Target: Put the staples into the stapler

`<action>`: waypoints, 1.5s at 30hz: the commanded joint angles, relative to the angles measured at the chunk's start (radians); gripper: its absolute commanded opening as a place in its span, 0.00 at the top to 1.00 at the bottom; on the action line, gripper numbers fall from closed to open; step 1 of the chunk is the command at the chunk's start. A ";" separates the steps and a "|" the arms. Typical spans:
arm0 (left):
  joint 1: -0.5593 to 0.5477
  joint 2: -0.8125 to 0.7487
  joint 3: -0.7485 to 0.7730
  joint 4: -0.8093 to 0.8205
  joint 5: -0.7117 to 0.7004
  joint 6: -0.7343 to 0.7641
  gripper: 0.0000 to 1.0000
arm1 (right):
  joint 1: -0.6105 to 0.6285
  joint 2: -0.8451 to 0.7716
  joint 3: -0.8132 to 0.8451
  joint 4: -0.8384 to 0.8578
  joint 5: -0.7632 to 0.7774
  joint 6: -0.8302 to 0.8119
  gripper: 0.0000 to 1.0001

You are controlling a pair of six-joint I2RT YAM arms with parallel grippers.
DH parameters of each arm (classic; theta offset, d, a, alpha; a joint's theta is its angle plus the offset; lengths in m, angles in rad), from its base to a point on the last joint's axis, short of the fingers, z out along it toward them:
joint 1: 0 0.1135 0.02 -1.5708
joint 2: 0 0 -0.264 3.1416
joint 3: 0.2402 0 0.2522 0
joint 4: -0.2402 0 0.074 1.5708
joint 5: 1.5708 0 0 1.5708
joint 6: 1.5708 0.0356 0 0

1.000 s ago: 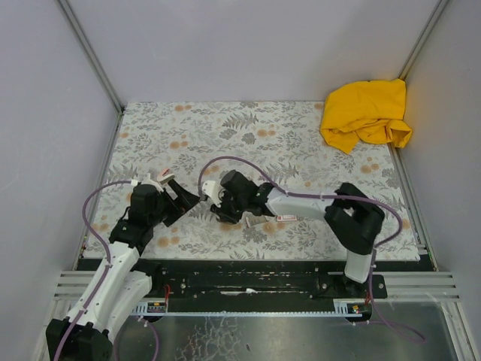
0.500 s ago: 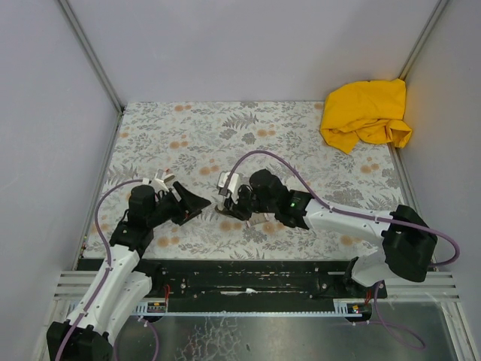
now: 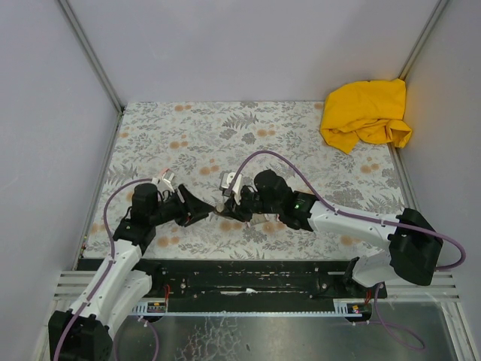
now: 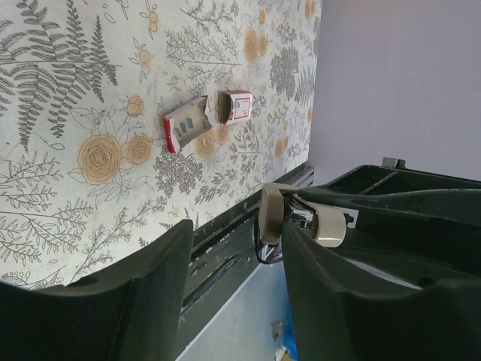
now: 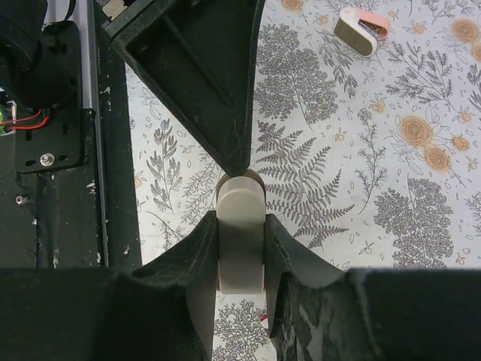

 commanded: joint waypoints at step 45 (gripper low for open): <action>-0.093 0.071 -0.198 0.519 0.097 -0.275 1.00 | -0.007 -0.114 -0.096 0.256 0.037 0.038 1.00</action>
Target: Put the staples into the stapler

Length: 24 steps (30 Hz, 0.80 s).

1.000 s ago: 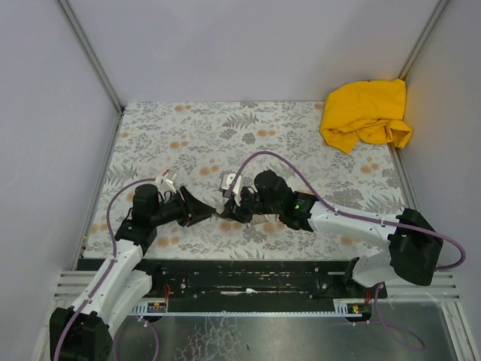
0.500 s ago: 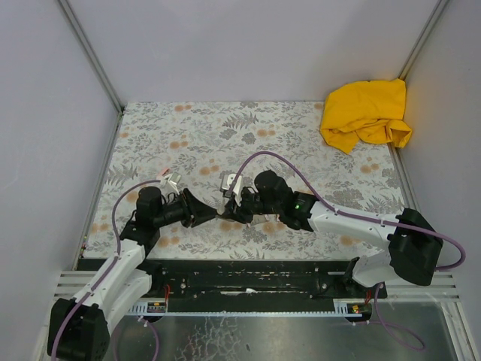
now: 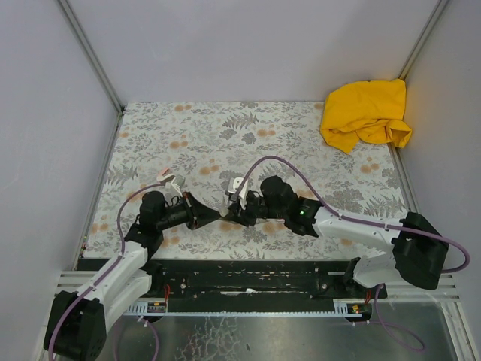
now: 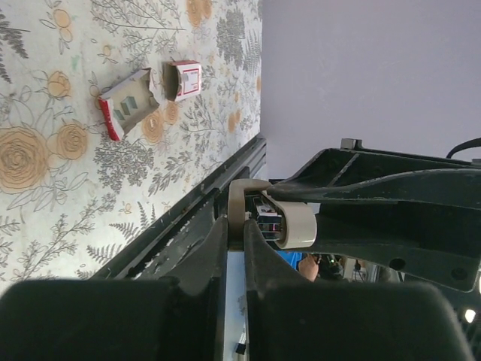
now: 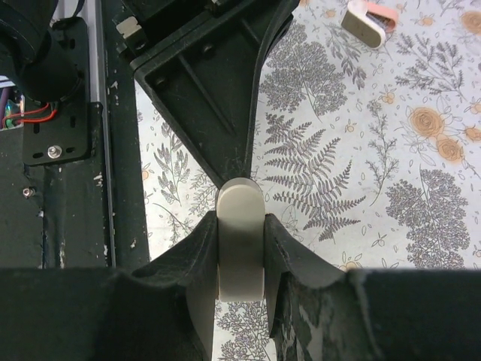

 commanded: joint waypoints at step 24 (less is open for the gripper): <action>0.015 -0.122 -0.085 0.168 -0.222 -0.226 1.00 | -0.087 -0.318 -0.507 0.490 0.463 0.354 0.41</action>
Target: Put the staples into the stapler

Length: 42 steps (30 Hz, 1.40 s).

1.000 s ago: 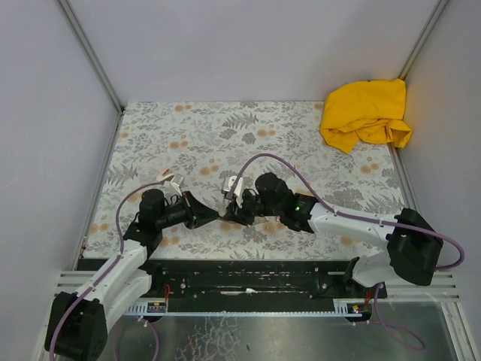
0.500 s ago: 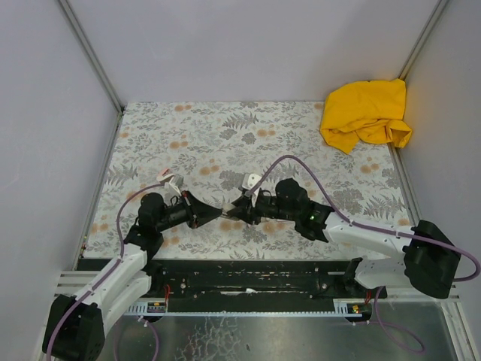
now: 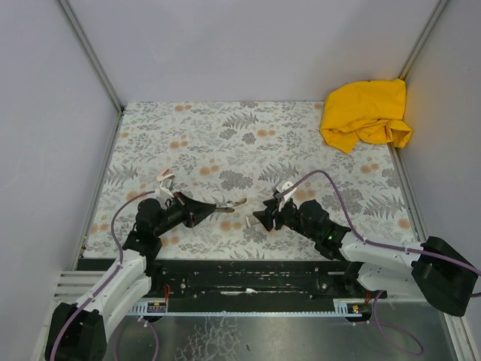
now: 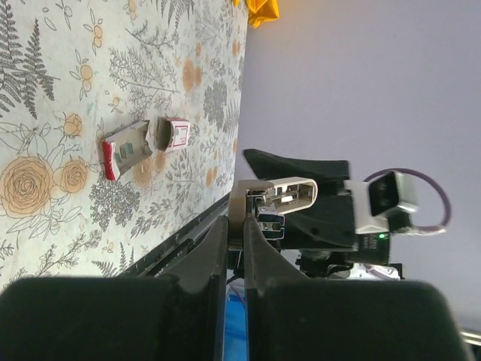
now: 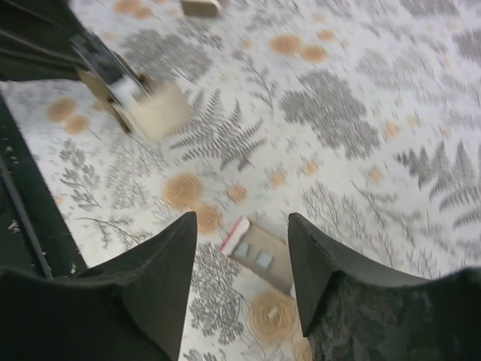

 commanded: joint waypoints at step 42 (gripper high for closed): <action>0.014 -0.096 -0.029 0.059 -0.124 0.093 1.00 | -0.060 0.196 0.492 -0.490 -0.037 0.722 0.42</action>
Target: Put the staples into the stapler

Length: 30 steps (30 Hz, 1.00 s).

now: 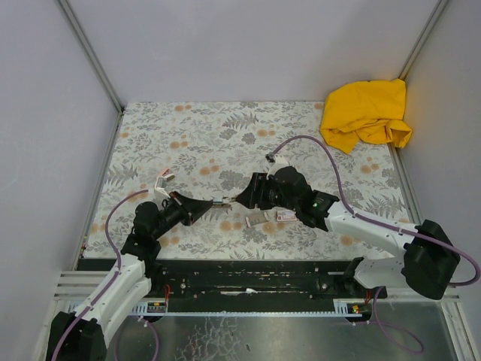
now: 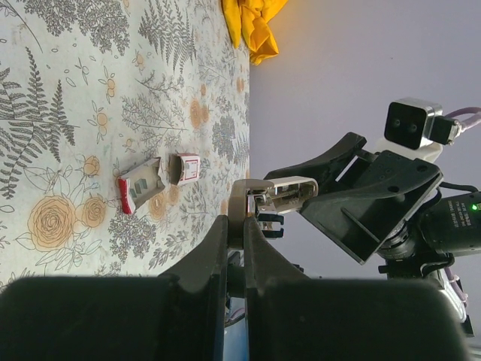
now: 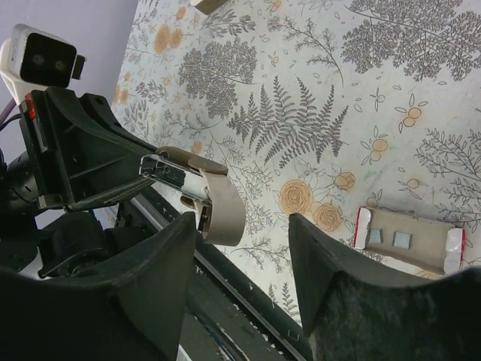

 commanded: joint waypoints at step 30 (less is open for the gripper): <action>0.008 -0.016 -0.004 -0.030 -0.021 0.080 0.61 | -0.027 -0.010 0.062 0.059 0.008 0.039 1.00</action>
